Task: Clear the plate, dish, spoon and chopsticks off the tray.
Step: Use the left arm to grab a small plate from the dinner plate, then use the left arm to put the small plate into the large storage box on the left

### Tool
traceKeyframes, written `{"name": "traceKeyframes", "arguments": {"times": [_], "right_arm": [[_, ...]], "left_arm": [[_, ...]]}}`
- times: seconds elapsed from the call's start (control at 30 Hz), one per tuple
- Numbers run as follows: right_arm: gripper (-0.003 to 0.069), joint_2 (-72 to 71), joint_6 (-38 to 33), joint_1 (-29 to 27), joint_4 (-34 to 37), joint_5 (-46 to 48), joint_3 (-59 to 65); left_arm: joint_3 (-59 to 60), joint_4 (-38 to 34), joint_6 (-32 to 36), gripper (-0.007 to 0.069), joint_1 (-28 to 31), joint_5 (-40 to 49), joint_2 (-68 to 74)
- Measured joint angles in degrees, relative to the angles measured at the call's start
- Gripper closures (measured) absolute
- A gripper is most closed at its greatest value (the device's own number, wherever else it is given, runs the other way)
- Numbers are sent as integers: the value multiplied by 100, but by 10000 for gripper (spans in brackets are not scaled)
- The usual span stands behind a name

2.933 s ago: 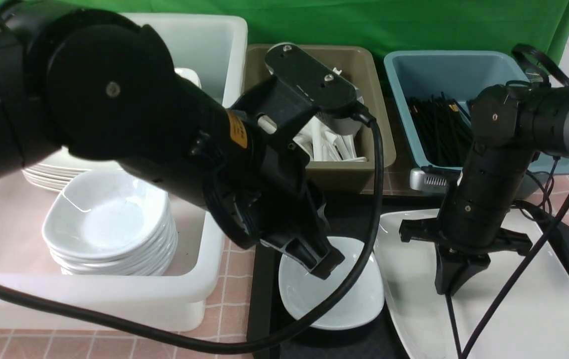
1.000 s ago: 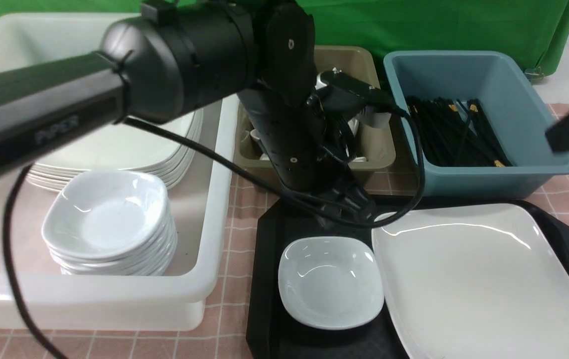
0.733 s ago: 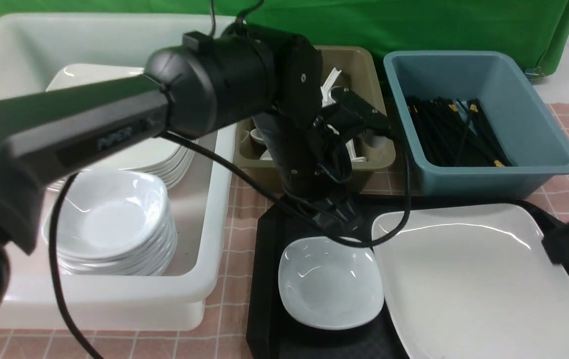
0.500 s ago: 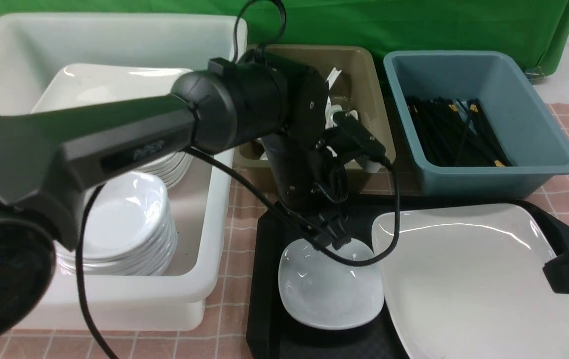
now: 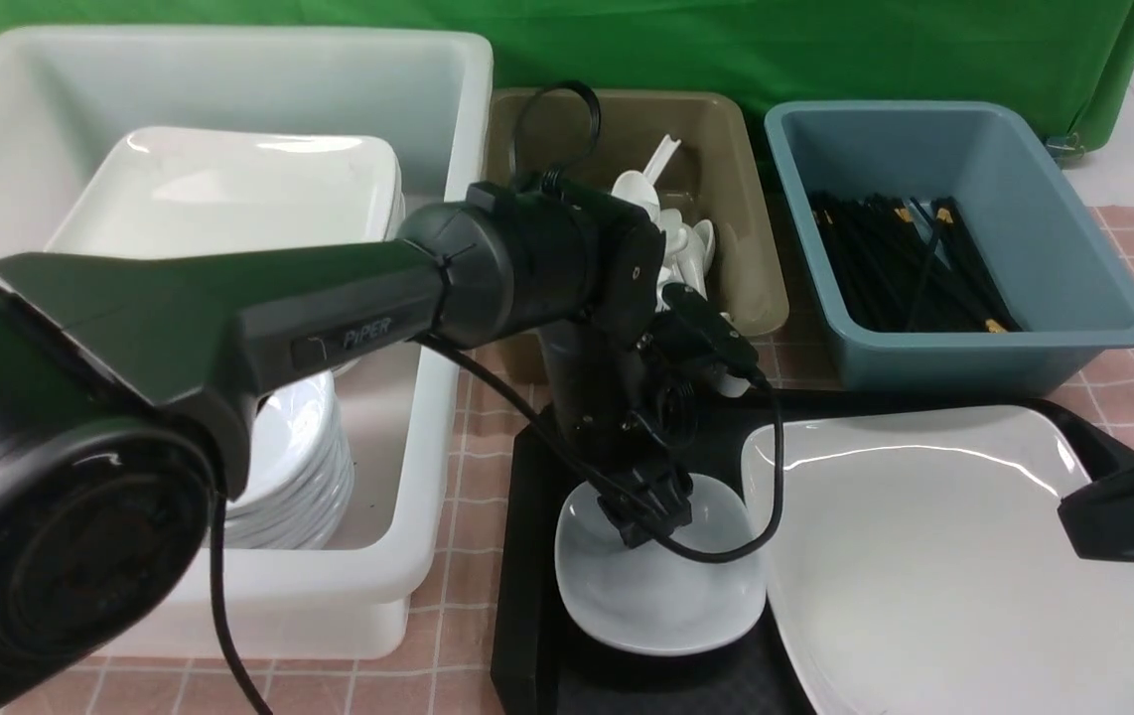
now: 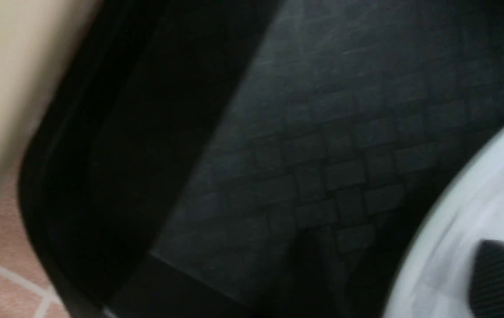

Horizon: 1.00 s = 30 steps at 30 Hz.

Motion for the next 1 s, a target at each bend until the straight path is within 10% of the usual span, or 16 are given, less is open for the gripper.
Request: {"name": "traceKeyframes", "arguments": {"times": [0.13,0.77,1.0], "right_arm": [[629,0,-29,0,0,-90,0],[629,0,-87,0,182,-275,-253],[629,176,-262,678,367,-307,-1137]], "left_arm": [[-44,-55,-22,435,5,150,-12],[-742,-404,-562,613,77,1301,-1151],[-762,-1215,-569,614,901,1428,-2071]]}}
